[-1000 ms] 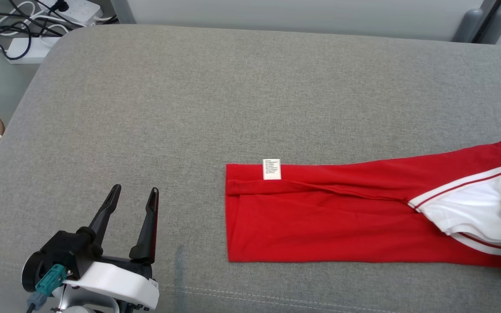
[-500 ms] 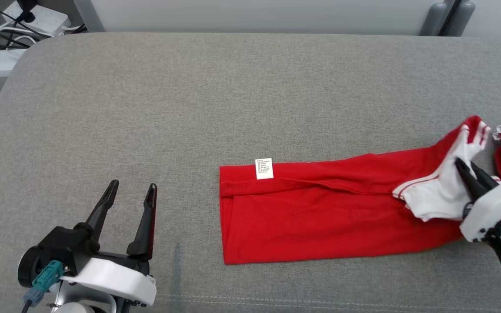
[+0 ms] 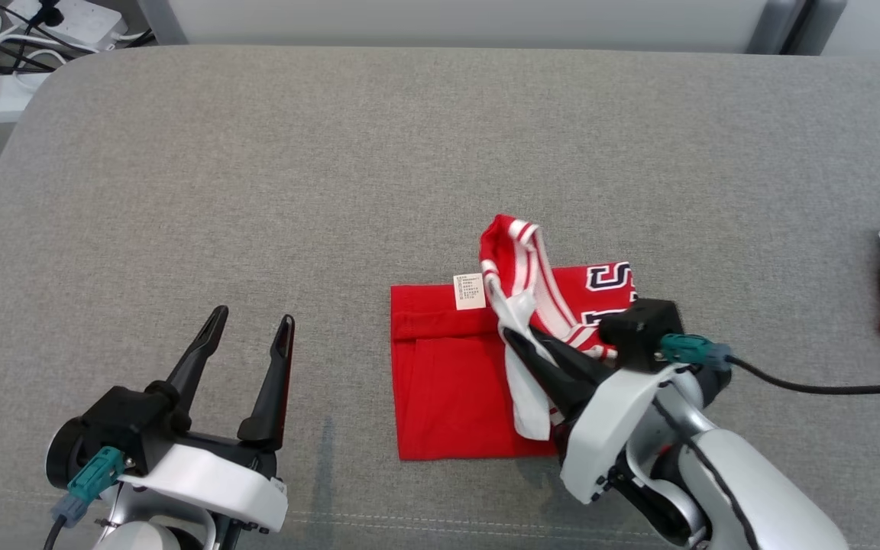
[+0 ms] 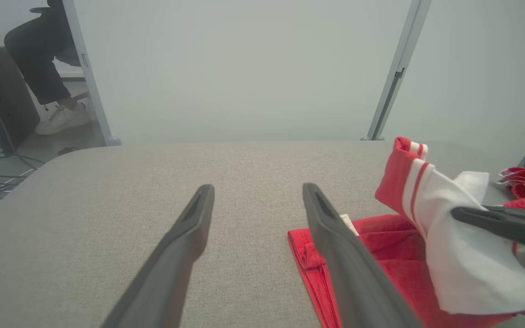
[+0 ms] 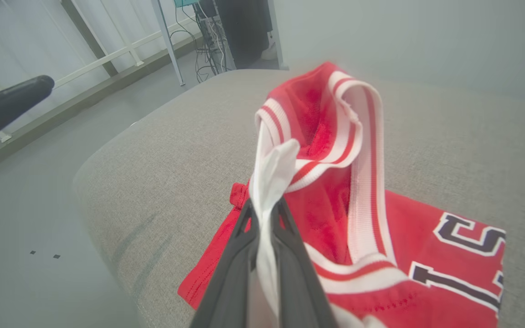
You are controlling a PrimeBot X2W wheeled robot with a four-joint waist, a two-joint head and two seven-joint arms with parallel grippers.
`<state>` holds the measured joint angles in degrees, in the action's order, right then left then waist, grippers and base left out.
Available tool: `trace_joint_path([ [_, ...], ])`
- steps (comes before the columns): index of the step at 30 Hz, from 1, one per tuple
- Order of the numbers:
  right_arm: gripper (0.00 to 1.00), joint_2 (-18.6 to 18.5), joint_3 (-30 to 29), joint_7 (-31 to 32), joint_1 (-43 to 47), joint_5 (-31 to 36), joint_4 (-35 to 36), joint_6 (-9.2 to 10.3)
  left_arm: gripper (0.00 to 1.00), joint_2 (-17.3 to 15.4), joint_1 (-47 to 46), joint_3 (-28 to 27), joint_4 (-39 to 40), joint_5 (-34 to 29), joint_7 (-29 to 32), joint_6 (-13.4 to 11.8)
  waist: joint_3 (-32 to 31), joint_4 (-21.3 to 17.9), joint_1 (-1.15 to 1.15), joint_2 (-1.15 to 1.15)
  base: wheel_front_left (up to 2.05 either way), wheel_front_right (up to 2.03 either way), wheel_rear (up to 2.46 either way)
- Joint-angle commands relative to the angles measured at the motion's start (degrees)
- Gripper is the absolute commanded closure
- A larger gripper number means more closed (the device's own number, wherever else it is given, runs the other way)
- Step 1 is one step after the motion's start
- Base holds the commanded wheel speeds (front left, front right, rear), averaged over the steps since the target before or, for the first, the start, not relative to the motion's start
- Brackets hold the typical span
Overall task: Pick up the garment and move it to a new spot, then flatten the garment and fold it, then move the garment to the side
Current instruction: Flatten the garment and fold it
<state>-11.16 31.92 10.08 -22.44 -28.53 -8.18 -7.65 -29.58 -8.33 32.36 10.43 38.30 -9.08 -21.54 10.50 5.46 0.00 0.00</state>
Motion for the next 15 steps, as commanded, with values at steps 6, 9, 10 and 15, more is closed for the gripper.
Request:
trace_joint_path([
  [6, 1.00, 6.1, 3.2, -2.4, -4.3, 2.6, -8.5, 0.16, 0.00, -0.2, -4.7, -1.3, 0.4, -0.4, -0.2, 1.1, 0.7, 2.9, 0.00, 0.00, 0.00, 0.00, 0.00],
  [9, 1.00, 7.4, 4.9, -4.1, -6.5, 2.7, -13.9, 0.16, 0.00, 0.1, -5.0, -1.0, -0.3, -0.4, -0.3, 1.3, 1.0, 4.1, 0.00, 0.00, 0.00, 0.00, 0.00],
  [10, 1.00, 7.6, 5.4, -4.4, -7.0, 2.8, -15.1, 0.16, 0.00, 0.2, -5.1, -0.9, -0.3, -0.3, -0.3, 1.4, 1.1, 4.3, 0.00, 0.00, 0.00, 0.00, 0.00],
  [15, 0.04, 8.1, 7.8, -6.5, -8.6, 0.2, -18.6, 0.16, 0.00, 0.4, -5.4, -0.7, -0.7, -0.2, -0.4, 1.6, 1.7, 4.5, 0.00, 0.00, 0.00, 0.00, 0.00],
])
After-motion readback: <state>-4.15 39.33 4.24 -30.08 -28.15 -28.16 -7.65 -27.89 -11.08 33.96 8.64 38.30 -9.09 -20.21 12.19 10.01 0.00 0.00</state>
